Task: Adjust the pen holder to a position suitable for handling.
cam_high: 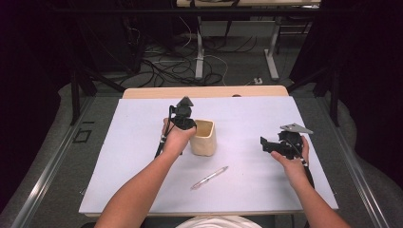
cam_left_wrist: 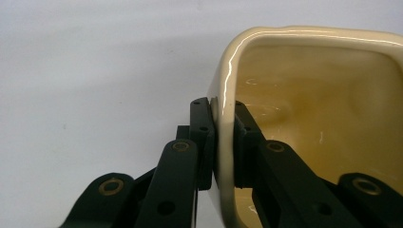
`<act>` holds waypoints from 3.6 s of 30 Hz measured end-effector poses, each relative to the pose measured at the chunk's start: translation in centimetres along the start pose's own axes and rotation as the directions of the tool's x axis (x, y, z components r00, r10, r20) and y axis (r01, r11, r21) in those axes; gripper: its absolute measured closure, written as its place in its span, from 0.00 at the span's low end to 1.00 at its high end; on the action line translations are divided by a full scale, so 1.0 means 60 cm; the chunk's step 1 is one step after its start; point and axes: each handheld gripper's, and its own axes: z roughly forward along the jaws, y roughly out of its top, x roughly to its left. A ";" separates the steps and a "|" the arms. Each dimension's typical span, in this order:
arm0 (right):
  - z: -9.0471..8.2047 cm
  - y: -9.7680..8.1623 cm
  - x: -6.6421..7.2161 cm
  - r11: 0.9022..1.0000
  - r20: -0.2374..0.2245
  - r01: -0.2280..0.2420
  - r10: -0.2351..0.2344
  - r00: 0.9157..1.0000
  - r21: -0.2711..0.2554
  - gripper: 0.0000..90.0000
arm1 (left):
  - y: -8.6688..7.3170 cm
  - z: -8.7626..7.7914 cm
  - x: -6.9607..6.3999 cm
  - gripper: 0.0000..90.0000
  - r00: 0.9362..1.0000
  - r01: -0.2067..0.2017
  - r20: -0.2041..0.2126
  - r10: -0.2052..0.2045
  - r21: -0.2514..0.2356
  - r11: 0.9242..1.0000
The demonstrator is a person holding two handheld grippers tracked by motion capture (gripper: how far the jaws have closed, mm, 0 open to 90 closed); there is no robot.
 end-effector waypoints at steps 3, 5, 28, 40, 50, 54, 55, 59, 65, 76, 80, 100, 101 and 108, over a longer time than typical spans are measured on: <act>0.001 0.000 0.000 1.000 -0.001 0.005 -0.005 1.000 0.004 0.05 | -0.002 0.000 -0.001 0.92 1.000 0.006 -0.005 -0.006 0.001 1.000; 0.001 0.000 0.000 1.000 -0.003 0.004 -0.004 1.000 0.003 0.05 | -0.004 -0.001 -0.001 0.92 1.000 0.004 -0.003 -0.004 0.000 1.000; 0.001 0.000 0.001 1.000 -0.005 0.008 -0.008 1.000 0.004 0.05 | -0.015 -0.003 0.002 0.81 0.994 -0.019 0.104 0.024 -0.051 0.999; 0.002 0.000 0.002 1.000 -0.007 0.007 -0.007 1.000 0.006 0.05 | -0.021 -0.011 0.009 0.66 0.984 -0.056 0.160 0.074 -0.116 0.992; 0.001 0.001 0.001 1.000 -0.011 0.006 -0.006 1.000 0.003 0.10 | -0.030 -0.025 0.024 0.51 0.970 -0.066 0.214 0.115 -0.223 0.973; 0.001 0.001 0.001 1.000 -0.007 -0.001 0.001 1.000 0.006 0.11 | -0.034 -0.033 0.033 0.45 0.960 -0.097 0.228 0.161 -0.269 0.958; 0.001 0.001 0.001 1.000 -0.007 -0.001 0.001 1.000 0.006 0.11 | -0.035 -0.035 0.035 0.45 0.957 -0.112 0.230 0.179 -0.275 0.955; 0.000 0.002 0.002 1.000 -0.014 -0.001 0.001 1.000 0.005 0.11 | -0.040 -0.044 0.039 0.39 0.940 -0.161 0.239 0.242 -0.315 0.935; 0.000 0.003 0.006 1.000 -0.027 0.002 -0.001 1.000 0.009 0.11 | -0.052 -0.063 0.046 0.31 0.926 -0.227 0.198 0.321 -0.387 0.894; 0.001 0.002 0.008 1.000 -0.035 -0.003 0.004 0.999 0.025 0.11 | -0.079 -0.081 0.048 0.27 0.896 -0.334 0.121 0.427 -0.449 0.829; 0.000 0.002 0.007 1.000 -0.037 0.001 0.000 0.999 0.023 0.11 | -0.094 -0.081 0.052 0.24 0.890 -0.339 0.113 0.442 -0.483 0.807; 0.001 0.003 0.010 1.000 -0.044 0.007 -0.006 0.999 0.021 0.11 | -0.142 -0.077 0.099 0.00 0.908 -0.250 0.143 0.395 -0.571 0.782; 0.001 0.002 0.010 1.000 -0.043 0.005 -0.004 0.999 0.021 0.11 | -0.145 -0.076 0.100 0.00 0.907 -0.248 0.143 0.395 -0.577 0.778; 0.001 0.003 0.011 1.000 -0.047 0.006 -0.005 0.999 0.020 0.11 | -0.161 -0.068 0.102 0.01 0.902 -0.262 0.137 0.409 -0.580 0.772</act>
